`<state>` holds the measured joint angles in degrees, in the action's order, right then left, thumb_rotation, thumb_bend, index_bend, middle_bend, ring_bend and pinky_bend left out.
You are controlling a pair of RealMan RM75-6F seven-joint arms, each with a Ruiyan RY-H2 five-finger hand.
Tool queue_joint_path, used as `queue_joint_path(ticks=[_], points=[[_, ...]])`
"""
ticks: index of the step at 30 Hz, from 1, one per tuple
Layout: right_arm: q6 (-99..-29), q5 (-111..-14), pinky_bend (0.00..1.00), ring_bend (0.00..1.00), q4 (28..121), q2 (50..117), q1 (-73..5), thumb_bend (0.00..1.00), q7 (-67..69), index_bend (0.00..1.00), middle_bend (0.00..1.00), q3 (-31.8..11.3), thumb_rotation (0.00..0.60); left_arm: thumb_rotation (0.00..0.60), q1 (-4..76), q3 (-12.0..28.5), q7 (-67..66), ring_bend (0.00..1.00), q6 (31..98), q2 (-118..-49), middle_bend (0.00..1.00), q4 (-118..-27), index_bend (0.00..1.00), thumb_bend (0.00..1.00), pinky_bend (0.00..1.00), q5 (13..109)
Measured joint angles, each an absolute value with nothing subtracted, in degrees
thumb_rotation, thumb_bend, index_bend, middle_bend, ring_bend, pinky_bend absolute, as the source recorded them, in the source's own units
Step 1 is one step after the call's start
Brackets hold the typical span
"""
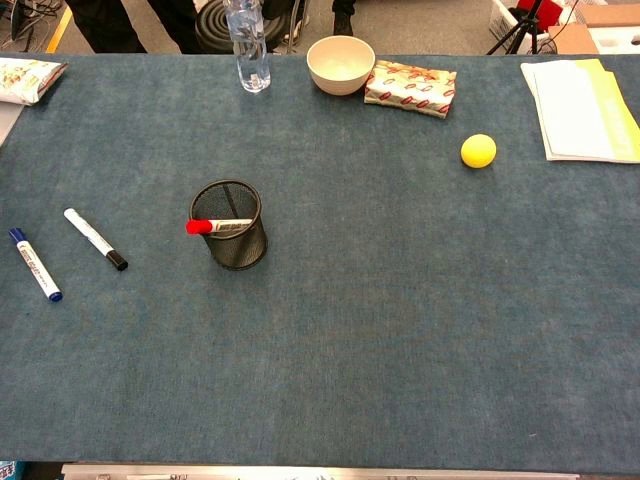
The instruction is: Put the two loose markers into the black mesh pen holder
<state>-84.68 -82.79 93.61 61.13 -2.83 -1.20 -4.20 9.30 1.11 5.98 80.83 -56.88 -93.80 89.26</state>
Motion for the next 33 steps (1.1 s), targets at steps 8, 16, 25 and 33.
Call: queue_joint_path(ticks=[8, 16, 25, 33], points=[[-84.65, -83.16, 0.3, 0.14, 93.12, 61.23, -3.04, 0.03, -0.35, 0.14, 0.27, -4.43, 0.6, 0.6, 9.87, 0.64, 6.53, 0.17, 80.04, -56.84, 0.21, -93.11, 0.24, 0.25, 0.2, 90.1], [-84.3, -82.71, 0.3, 0.14, 94.37, 59.1, -4.1, 0.03, 1.25, 0.14, 0.27, -6.13, 0.6, 0.6, 11.79, 0.15, 11.17, 0.19, 78.28, -55.46, 0.24, -91.06, 0.27, 0.25, 0.21, 92.54], [-83.33, -81.84, 0.3, 0.14, 96.03, 57.03, -5.0, 0.03, 2.73, 0.14, 0.27, -7.17, 0.6, 0.6, 15.74, -1.53, 23.76, 0.2, 75.84, -55.62, 0.27, -82.2, 0.35, 0.25, 0.21, 98.02], [-82.95, -81.87, 0.3, 0.14, 97.58, 56.17, -5.33, 0.03, 2.42, 0.14, 0.27, -7.2, 0.6, 0.6, 16.98, -4.44, 36.47, 0.2, 78.62, -61.91, 0.27, -62.2, 0.41, 0.25, 0.21, 102.92]])
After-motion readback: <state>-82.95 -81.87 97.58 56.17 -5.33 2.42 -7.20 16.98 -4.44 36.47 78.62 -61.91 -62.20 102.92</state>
